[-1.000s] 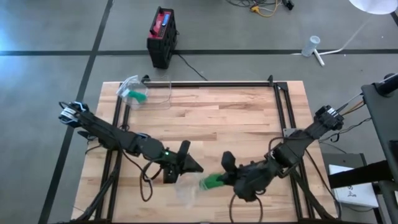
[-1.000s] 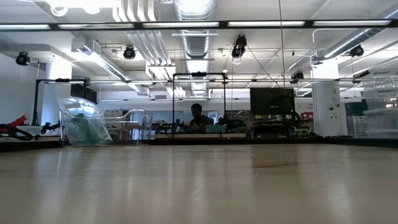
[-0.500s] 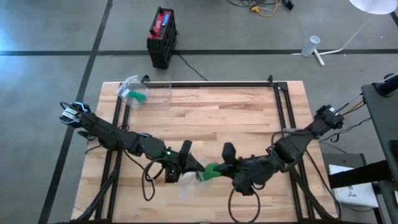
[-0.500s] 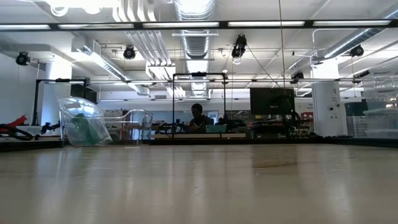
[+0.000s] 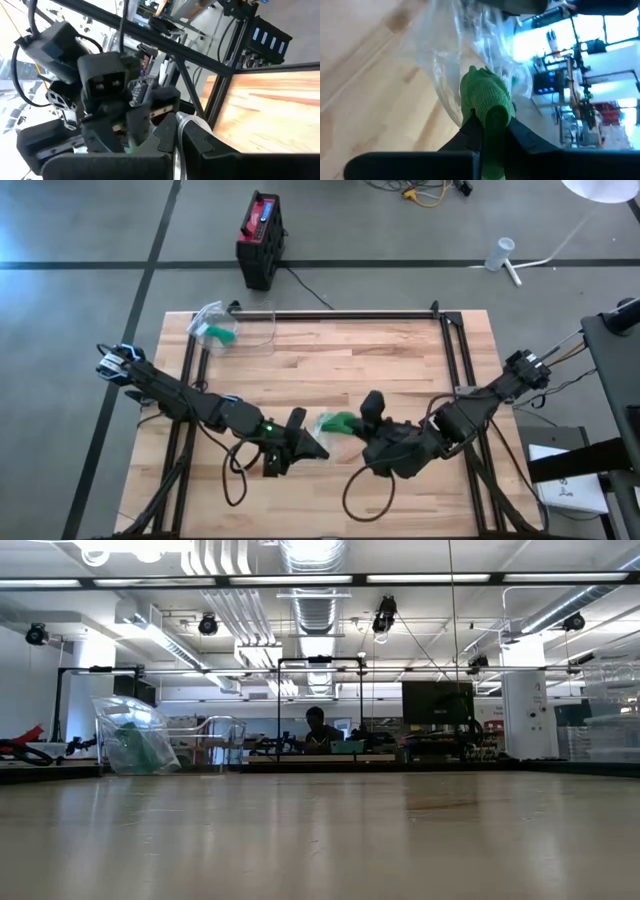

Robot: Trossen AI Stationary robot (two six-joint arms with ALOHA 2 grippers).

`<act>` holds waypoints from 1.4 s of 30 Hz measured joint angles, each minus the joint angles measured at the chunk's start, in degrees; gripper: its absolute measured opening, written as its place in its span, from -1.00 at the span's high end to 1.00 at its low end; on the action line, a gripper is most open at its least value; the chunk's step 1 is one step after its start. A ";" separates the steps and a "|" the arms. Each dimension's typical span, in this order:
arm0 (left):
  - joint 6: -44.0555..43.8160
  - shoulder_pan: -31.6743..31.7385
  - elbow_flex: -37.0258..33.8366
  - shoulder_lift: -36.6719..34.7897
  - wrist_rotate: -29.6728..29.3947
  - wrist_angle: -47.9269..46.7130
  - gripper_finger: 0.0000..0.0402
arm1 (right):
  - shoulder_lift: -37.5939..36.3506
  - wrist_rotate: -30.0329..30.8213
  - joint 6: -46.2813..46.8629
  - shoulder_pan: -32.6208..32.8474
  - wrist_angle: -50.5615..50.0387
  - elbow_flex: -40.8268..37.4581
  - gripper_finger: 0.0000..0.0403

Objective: Roll bandage
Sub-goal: Put the green rolled bandage into the transparent zip bag

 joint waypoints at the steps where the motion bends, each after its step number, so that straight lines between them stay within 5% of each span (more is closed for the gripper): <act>1: -0.25 0.00 0.00 0.00 -0.33 -0.29 1.00 | 0.00 0.45 0.46 0.00 -0.10 0.00 0.87; 8: -2.09 0.26 0.00 -0.02 -3.48 -4.28 1.00 | 0.02 -25.80 2.56 0.55 0.74 -0.04 0.87; 10: -3.10 0.26 0.00 0.00 -3.66 -5.88 1.00 | -0.09 -22.68 3.96 0.51 -1.77 0.14 0.87; 13: -5.80 0.20 0.00 -0.04 -3.91 -7.25 1.00 | -0.10 -5.14 7.01 0.05 -10.16 1.27 0.87; 15: -7.56 0.20 0.00 -0.04 -4.55 -8.05 1.00 | -0.25 -0.15 9.42 -0.47 -12.63 1.79 0.87; 17: -8.48 0.22 0.00 -0.04 -4.39 -8.47 1.00 | -0.26 -4.62 11.46 -0.88 -12.53 2.03 0.87; 22: -8.98 0.57 0.00 0.29 -3.45 -8.70 1.00 | -0.02 -26.52 10.86 -1.98 -3.25 1.59 0.87; 27: -9.01 0.57 0.00 1.03 -3.75 -8.14 1.00 | 0.41 -20.80 10.35 -3.36 1.31 0.87 0.87; 42: -7.65 0.47 0.00 1.43 -1.69 -6.63 1.00 | 5.67 -29.52 -4.38 -2.81 7.26 -0.66 0.87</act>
